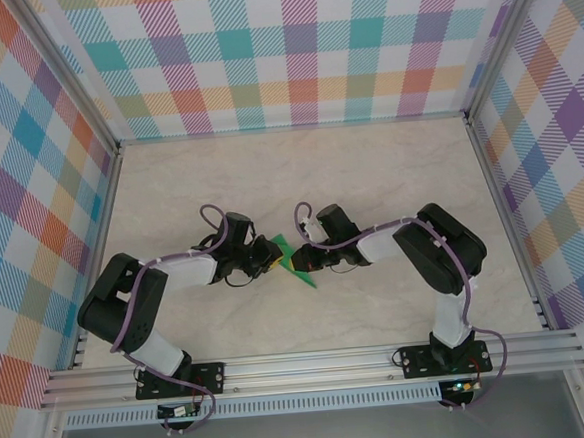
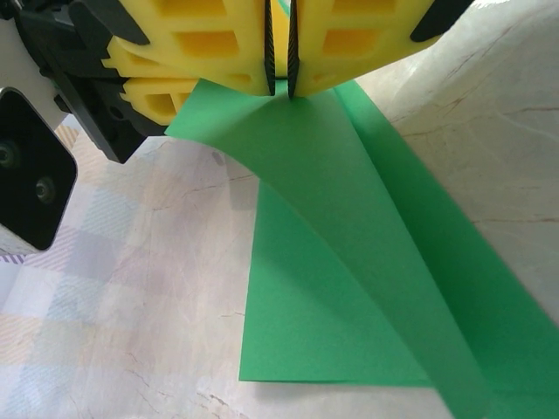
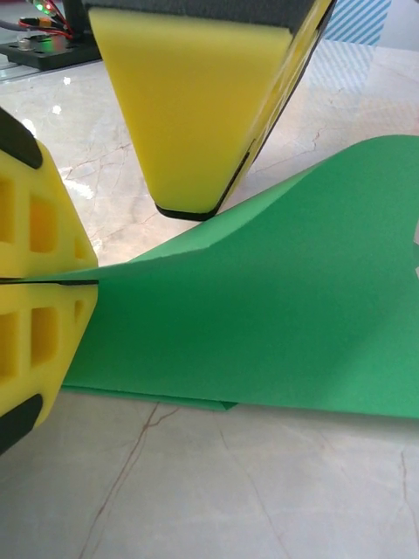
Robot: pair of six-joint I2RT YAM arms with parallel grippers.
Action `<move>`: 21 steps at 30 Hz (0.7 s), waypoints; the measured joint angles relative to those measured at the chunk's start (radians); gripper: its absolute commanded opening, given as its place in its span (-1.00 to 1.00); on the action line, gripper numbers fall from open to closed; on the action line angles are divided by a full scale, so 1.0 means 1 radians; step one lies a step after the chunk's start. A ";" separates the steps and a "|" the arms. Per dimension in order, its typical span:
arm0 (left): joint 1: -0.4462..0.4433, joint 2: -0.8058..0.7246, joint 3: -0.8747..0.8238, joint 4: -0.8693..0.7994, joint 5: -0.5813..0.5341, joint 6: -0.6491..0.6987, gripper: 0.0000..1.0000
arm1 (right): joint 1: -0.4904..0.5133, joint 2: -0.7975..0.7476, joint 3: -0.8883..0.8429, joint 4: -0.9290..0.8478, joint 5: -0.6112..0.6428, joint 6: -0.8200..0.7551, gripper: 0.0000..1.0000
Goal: Fold a paper plane with a square sheet of paper (pick it up from the middle)
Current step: Fold the wing for the fifth time at the center of the table.
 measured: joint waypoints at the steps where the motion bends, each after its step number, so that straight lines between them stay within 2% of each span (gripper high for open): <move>1: 0.000 -0.002 -0.002 0.001 0.000 0.000 -0.72 | 0.000 0.003 0.003 0.000 -0.006 0.003 -0.89; 21: 0.000 0.007 -0.013 0.028 0.003 0.000 -0.73 | -0.005 0.047 0.080 -0.097 -0.054 0.002 -0.88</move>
